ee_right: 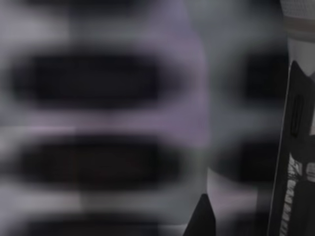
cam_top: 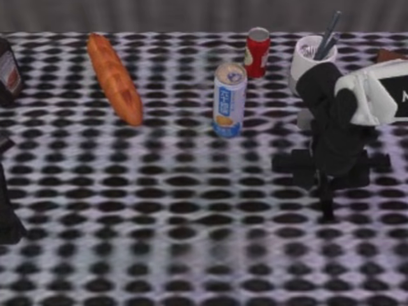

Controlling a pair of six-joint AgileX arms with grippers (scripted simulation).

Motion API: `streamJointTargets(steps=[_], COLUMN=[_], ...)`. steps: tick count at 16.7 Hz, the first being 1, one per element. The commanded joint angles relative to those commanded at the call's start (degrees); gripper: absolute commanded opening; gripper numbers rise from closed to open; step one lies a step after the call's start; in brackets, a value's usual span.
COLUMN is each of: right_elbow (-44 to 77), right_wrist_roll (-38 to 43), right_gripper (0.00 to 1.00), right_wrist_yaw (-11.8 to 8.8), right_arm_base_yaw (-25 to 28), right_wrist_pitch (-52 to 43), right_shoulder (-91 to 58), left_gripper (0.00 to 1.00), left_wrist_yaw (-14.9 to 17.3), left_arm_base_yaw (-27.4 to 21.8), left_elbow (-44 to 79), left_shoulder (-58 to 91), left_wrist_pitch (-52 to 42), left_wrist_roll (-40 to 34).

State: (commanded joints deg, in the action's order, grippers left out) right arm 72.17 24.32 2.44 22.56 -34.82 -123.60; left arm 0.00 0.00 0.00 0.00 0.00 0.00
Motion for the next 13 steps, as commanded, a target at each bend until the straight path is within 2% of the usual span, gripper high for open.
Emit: streamJointTargets(steps=[8,10,13], right_elbow=[1.14,0.51,-1.36], right_wrist_roll=[-0.70,-1.50,-3.61], right_gripper=[0.00,0.00,0.00], right_wrist_yaw=[0.53,-0.37,-2.87], right_arm_base_yaw=[0.15,0.18,0.17], right_wrist_pitch=[-0.69,2.36,11.17], right_shoulder=[3.38,3.94,5.35], left_gripper=[1.00,1.00,1.00], left_wrist_yaw=[0.00,0.00,0.00], left_arm_base_yaw=[0.00,0.00,0.00], left_elbow=[0.00,0.00,0.00], left_shoulder=[0.00,0.00,0.00], left_wrist_pitch=[0.00,0.00,0.00], left_wrist_roll=[0.00,0.00,0.00])
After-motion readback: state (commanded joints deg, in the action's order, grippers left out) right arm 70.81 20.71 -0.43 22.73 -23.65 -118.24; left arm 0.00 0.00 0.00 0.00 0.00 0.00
